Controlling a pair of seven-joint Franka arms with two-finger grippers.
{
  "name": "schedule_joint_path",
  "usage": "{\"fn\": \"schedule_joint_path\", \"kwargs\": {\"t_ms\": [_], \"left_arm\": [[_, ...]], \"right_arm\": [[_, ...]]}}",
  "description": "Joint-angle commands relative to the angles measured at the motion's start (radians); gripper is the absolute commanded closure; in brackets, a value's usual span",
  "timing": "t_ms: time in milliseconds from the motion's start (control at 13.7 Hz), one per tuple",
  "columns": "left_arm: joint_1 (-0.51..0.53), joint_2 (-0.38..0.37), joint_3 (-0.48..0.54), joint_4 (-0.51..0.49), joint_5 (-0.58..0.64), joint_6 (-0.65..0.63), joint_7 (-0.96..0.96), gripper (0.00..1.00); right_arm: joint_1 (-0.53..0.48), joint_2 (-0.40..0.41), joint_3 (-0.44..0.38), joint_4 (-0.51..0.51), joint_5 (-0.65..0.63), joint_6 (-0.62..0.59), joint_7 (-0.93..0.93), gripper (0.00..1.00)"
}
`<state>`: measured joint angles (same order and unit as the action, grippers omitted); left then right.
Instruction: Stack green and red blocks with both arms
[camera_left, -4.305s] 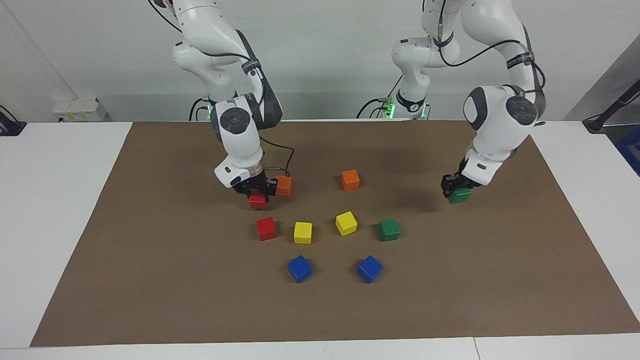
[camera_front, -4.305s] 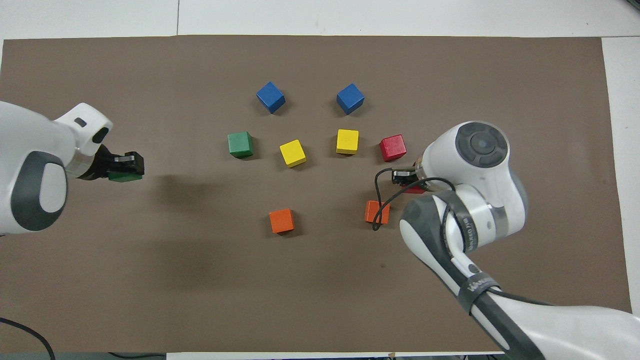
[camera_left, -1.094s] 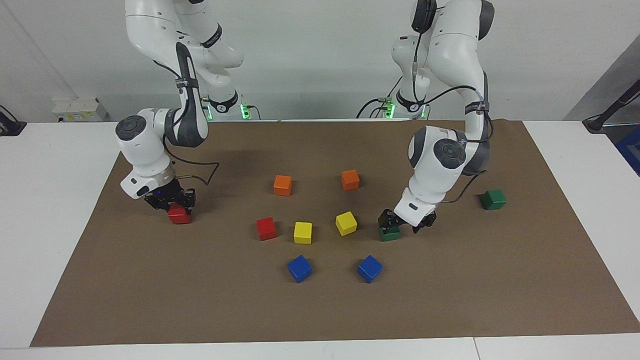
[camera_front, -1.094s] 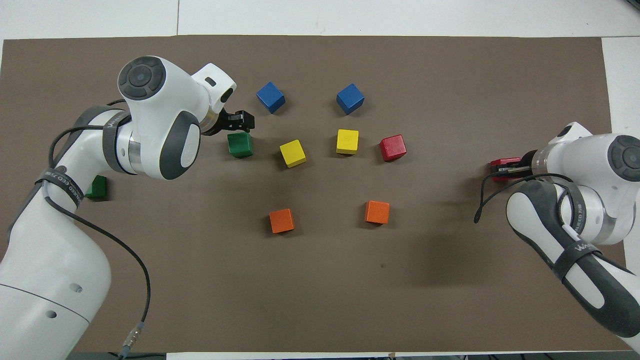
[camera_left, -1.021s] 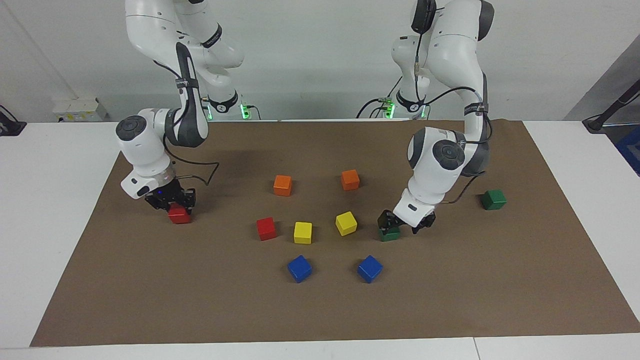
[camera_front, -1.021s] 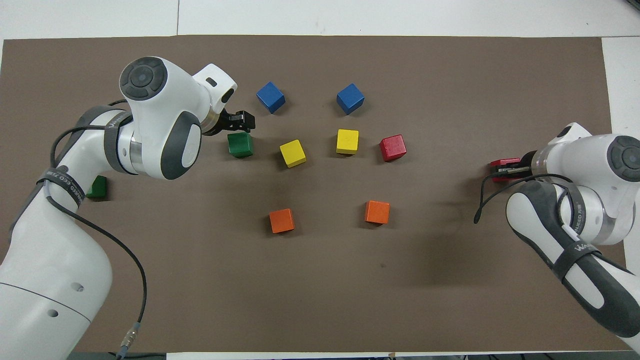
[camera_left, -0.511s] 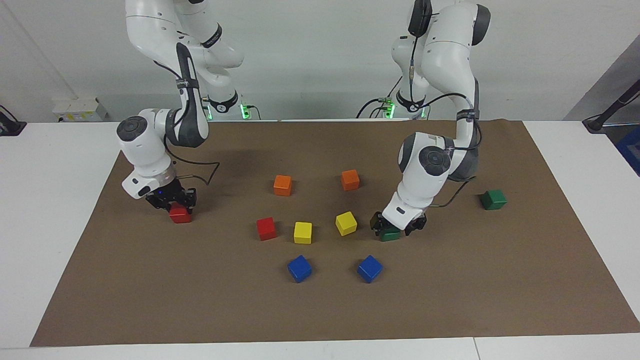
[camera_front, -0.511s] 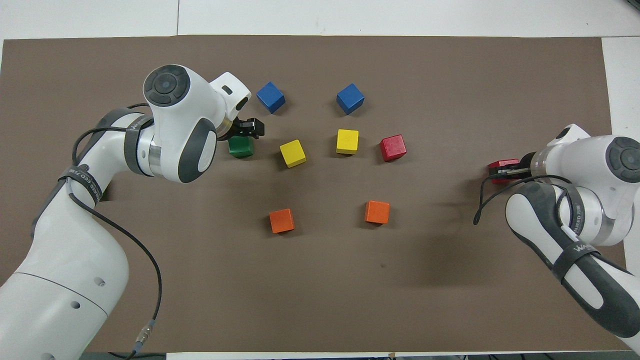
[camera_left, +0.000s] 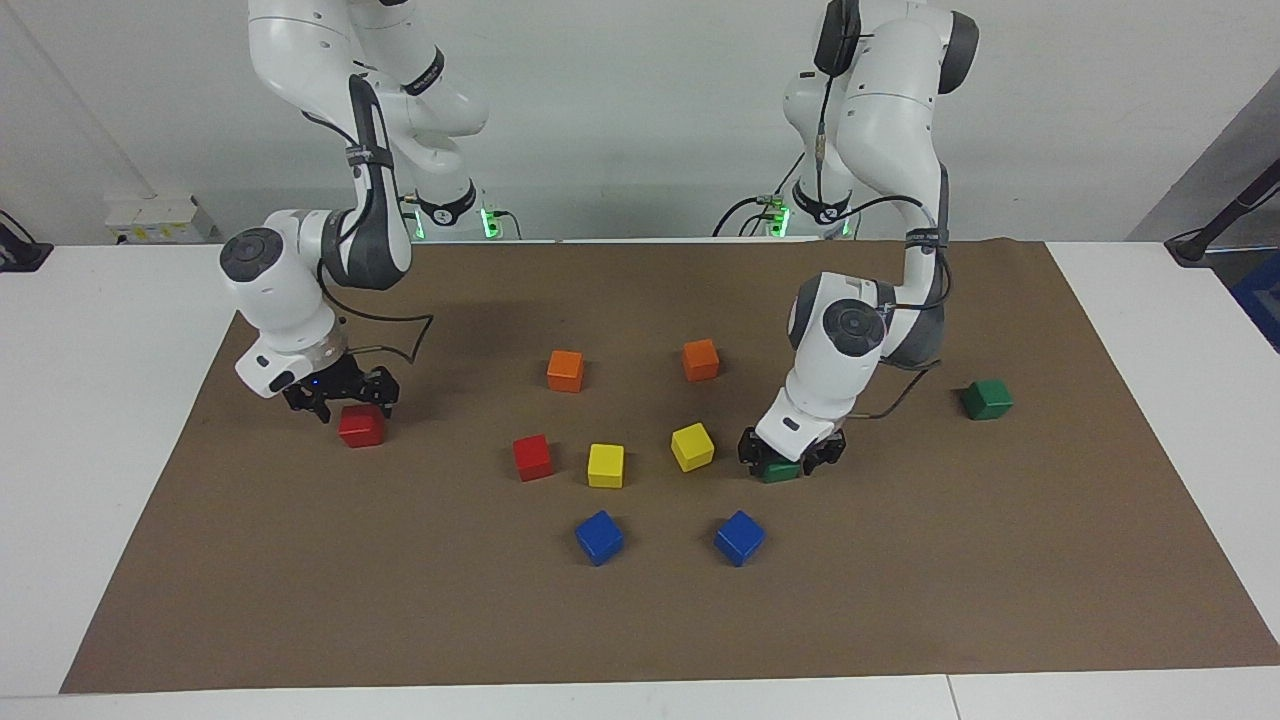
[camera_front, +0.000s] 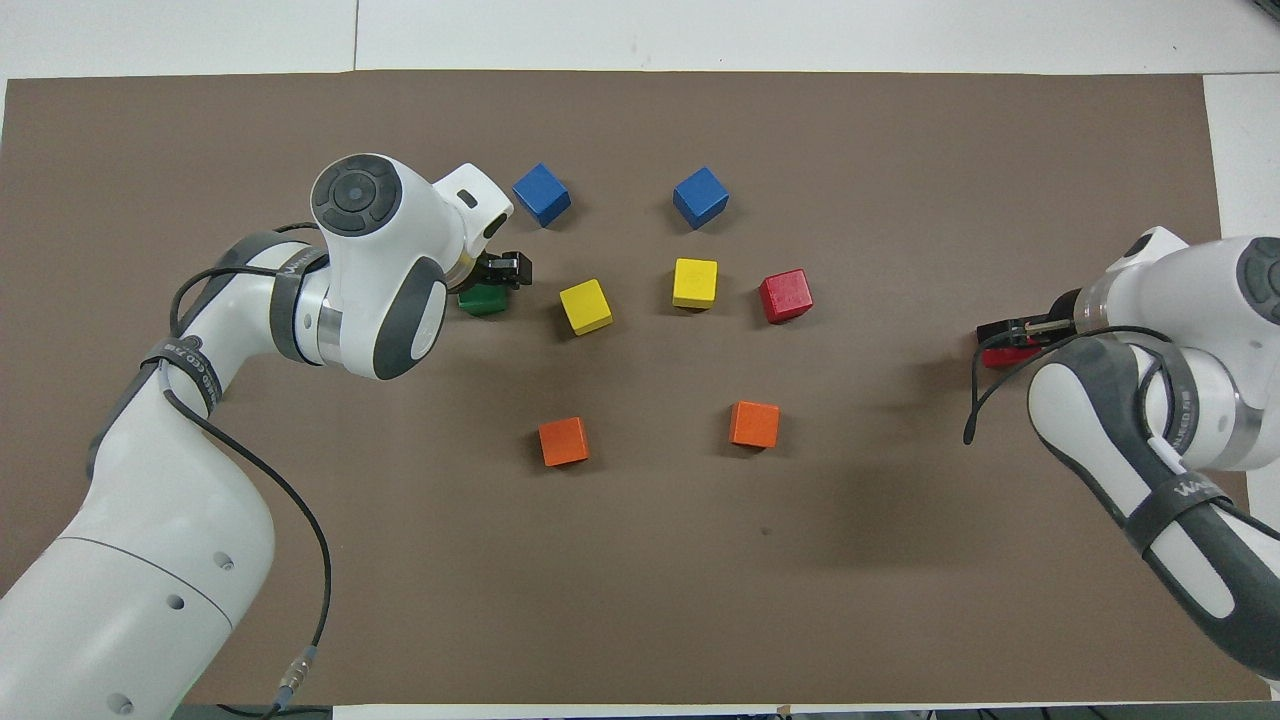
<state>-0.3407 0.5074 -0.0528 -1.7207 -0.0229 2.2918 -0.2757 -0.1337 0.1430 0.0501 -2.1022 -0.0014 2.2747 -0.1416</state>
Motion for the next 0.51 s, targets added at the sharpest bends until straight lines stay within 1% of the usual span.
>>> {"fn": "schedule_joint_path", "kwargs": {"t_ms": [0, 73, 146, 219, 292, 438], "left_arm": [[-0.023, -0.018, 0.021, -0.014, 0.021, -0.014, -0.022, 1.0], [-0.02, -0.018, 0.021, 0.013, 0.02, -0.05, -0.022, 1.0], [-0.014, -0.021, 0.021, 0.032, 0.02, -0.081, -0.023, 1.0], [-0.006, -0.033, 0.021, 0.041, 0.02, -0.104, -0.023, 1.0], [0.008, -0.067, 0.027, 0.043, 0.017, -0.127, -0.023, 1.0], [0.081, -0.143, 0.027, 0.04, 0.018, -0.197, -0.007, 1.0]], "right_arm": [[0.012, -0.005, 0.014, 0.179, -0.005, -0.208, 0.01, 0.0], [0.037, 0.003, 0.014, 0.241, -0.011, -0.262, 0.029, 0.0], [0.061, 0.006, 0.014, 0.279, -0.011, -0.296, 0.071, 0.0], [0.103, 0.016, 0.014, 0.309, -0.009, -0.311, 0.155, 0.0], [0.161, 0.027, 0.014, 0.332, -0.008, -0.317, 0.251, 0.0], [0.285, 0.05, 0.014, 0.341, -0.011, -0.261, 0.46, 0.0]]}}
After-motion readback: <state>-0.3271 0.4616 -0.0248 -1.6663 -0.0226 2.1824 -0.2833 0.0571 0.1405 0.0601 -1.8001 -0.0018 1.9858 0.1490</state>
